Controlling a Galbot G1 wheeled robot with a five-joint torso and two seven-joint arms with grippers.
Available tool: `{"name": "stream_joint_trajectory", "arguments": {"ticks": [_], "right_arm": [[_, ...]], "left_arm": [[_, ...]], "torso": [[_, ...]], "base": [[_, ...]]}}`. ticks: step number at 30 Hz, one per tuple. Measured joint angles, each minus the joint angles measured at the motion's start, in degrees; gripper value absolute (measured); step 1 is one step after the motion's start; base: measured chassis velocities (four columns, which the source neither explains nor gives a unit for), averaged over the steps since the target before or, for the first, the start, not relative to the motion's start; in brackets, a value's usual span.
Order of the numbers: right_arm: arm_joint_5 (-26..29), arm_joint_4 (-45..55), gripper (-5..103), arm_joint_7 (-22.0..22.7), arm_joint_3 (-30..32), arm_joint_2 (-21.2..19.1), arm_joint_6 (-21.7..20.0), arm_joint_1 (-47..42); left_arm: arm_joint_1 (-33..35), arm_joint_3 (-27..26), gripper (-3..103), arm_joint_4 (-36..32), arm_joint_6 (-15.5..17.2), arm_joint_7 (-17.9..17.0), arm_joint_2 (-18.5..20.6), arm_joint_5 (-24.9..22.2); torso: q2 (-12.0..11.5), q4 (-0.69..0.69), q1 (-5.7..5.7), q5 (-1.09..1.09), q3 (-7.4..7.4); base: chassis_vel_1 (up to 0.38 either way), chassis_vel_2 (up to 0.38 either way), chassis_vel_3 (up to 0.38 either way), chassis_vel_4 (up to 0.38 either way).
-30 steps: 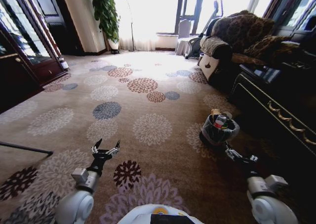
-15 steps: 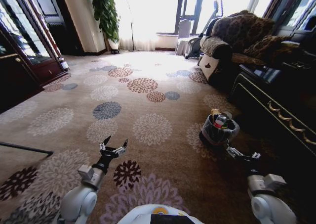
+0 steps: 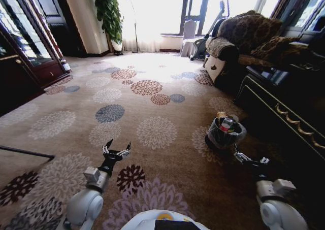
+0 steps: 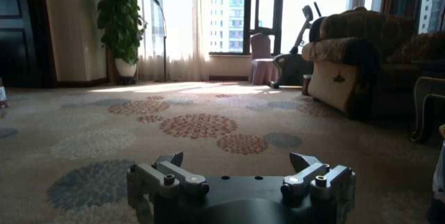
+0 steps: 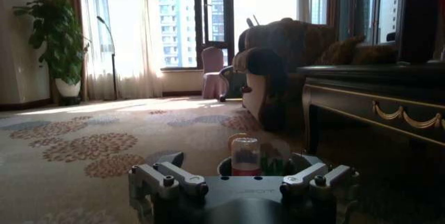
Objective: Pick up the trash from the ground and place it into the trash bin.
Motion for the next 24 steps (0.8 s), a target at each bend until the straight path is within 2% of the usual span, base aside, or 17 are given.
{"name": "stream_joint_trajectory", "arguments": {"ticks": [24], "right_arm": [[-0.02, 0.10, 100, 0.00, -0.04, 0.05, -0.02, -0.01]], "left_arm": [[0.03, -0.04, 100, -0.05, 0.01, 0.10, 0.02, -0.01]], "torso": [[0.00, 0.00, 0.00, 0.00, 0.00]], "base": [[0.000, 0.000, 0.000, 0.000]]}}
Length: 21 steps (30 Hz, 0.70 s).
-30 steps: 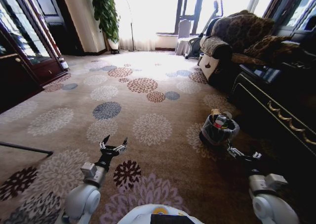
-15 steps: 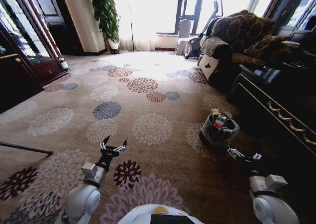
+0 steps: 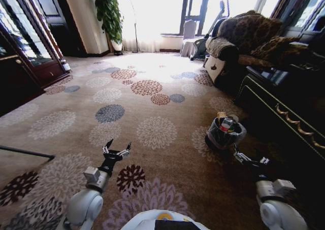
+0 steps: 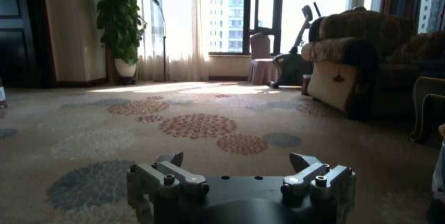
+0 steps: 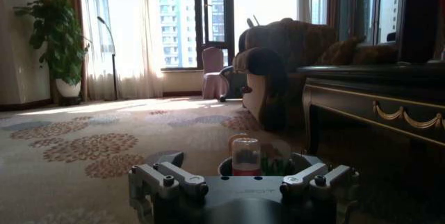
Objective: Pick up the trash from the ground and place it into the trash bin.
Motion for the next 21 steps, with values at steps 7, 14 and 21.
{"name": "stream_joint_trajectory", "arguments": {"ticks": [7, 14, 21], "right_arm": [[0.01, 0.02, 100, 0.00, 0.00, 0.00, 0.00, 0.00], [0.01, 0.02, 100, 0.00, 0.00, 0.00, -0.01, 0.00], [0.01, 0.02, 100, 0.00, 0.00, 0.00, -0.01, 0.00]], "left_arm": [[0.00, 0.00, 100, 0.00, -0.01, 0.00, 0.00, -0.03], [0.01, 0.00, 100, 0.00, -0.02, 0.01, 0.00, -0.03], [0.01, 0.00, 100, 0.00, -0.02, 0.01, 0.01, -0.03]], "torso": [[0.00, 0.00, 0.00, 0.00, 0.00], [0.00, 0.00, 0.00, 0.00, 0.00], [0.00, 0.00, 0.00, 0.00, 0.00]], "base": [[0.000, 0.000, 0.000, 0.000], [0.000, 0.000, 0.000, 0.000], [0.000, 0.000, 0.000, 0.000]]}}
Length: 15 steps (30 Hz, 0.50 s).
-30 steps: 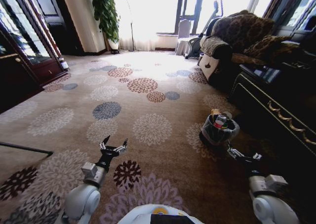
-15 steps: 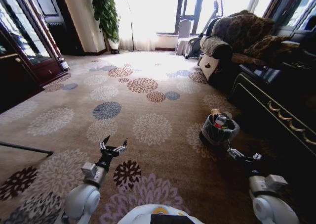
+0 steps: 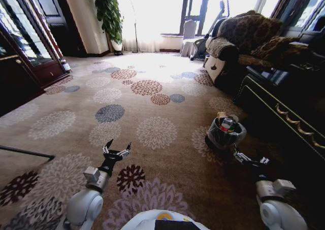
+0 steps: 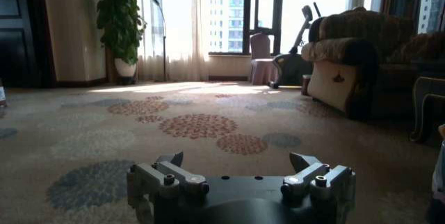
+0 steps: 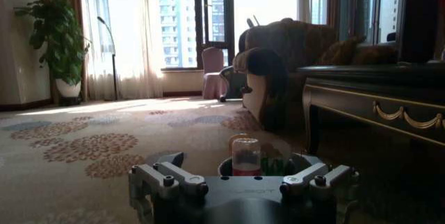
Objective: Pick up the trash from the ground and place it into the trash bin.
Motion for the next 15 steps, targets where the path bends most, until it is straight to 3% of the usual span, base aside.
{"name": "stream_joint_trajectory", "arguments": {"ticks": [15], "right_arm": [[0.00, 0.00, 100, 0.00, 0.00, 0.00, 0.00, 0.00]], "left_arm": [[0.00, 0.00, 100, 0.00, 0.00, 0.00, 0.00, 0.00]], "torso": [[0.00, 0.00, 0.00, 0.00, 0.00]], "base": [[0.000, 0.000, 0.000, 0.000]]}}
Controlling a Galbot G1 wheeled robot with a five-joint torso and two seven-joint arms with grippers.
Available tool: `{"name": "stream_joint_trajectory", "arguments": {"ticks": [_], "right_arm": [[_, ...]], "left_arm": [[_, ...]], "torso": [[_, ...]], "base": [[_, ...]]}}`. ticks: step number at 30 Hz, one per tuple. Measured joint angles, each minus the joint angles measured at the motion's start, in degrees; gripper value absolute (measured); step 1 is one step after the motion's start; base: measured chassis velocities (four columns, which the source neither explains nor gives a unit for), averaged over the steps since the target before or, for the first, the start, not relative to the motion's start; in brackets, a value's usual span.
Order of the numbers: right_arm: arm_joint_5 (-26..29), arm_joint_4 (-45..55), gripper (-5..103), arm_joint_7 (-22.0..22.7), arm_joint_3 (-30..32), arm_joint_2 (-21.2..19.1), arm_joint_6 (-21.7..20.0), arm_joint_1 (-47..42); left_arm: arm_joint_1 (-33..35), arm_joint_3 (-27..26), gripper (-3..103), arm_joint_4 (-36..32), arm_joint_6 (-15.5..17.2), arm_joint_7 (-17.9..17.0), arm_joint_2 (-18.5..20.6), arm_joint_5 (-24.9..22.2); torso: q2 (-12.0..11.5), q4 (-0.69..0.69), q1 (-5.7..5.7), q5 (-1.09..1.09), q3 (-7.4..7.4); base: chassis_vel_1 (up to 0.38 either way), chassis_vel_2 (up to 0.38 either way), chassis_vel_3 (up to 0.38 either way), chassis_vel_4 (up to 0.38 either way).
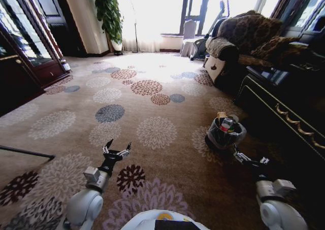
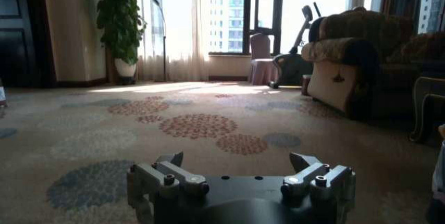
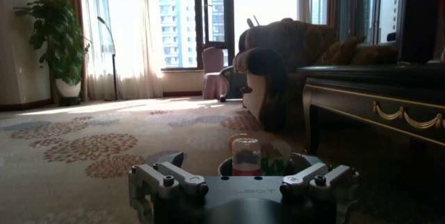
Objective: Pick up the trash from the ground and place it into the trash bin.
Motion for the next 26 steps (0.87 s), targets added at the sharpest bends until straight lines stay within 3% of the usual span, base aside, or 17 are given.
{"name": "stream_joint_trajectory", "arguments": {"ticks": [26], "right_arm": [[0.00, 0.00, 100, 0.00, 0.00, 0.00, 0.00, 0.00]], "left_arm": [[0.00, 0.00, 100, 0.00, 0.00, 0.00, 0.00, 0.00]], "torso": [[0.00, 0.00, 0.00, 0.00, 0.00]], "base": [[0.000, 0.000, 0.000, 0.000]]}}
